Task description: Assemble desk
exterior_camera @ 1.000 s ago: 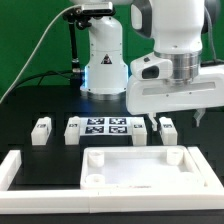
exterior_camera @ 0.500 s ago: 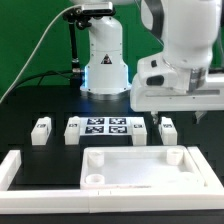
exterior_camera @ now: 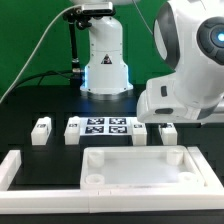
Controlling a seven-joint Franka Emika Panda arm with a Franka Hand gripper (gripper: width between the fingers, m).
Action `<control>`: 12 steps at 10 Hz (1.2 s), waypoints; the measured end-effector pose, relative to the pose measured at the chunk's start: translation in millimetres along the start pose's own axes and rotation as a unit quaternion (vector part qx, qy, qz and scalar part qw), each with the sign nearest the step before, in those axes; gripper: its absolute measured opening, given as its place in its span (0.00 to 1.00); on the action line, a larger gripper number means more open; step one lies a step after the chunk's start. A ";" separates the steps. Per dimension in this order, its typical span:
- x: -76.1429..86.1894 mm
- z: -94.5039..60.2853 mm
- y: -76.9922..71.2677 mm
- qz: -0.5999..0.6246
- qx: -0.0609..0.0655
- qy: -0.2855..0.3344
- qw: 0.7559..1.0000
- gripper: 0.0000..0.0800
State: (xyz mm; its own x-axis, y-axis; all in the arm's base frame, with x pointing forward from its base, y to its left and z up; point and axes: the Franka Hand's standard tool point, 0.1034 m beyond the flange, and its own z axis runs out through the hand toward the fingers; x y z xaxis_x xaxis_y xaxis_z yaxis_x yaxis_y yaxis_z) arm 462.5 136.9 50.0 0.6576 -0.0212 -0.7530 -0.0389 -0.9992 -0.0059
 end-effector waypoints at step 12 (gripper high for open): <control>6.3 50.8 5.3 -0.019 -0.010 -0.053 0.998 0.80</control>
Offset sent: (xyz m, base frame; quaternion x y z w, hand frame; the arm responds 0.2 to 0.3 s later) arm 0.0000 0.0000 0.0000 0.0000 0.0000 0.0000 1.0000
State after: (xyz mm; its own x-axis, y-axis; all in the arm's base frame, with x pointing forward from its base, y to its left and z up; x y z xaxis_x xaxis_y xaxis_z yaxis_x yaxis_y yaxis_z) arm 428.2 133.1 11.9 0.5758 0.0192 -0.8174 0.0005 -0.9997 -0.0231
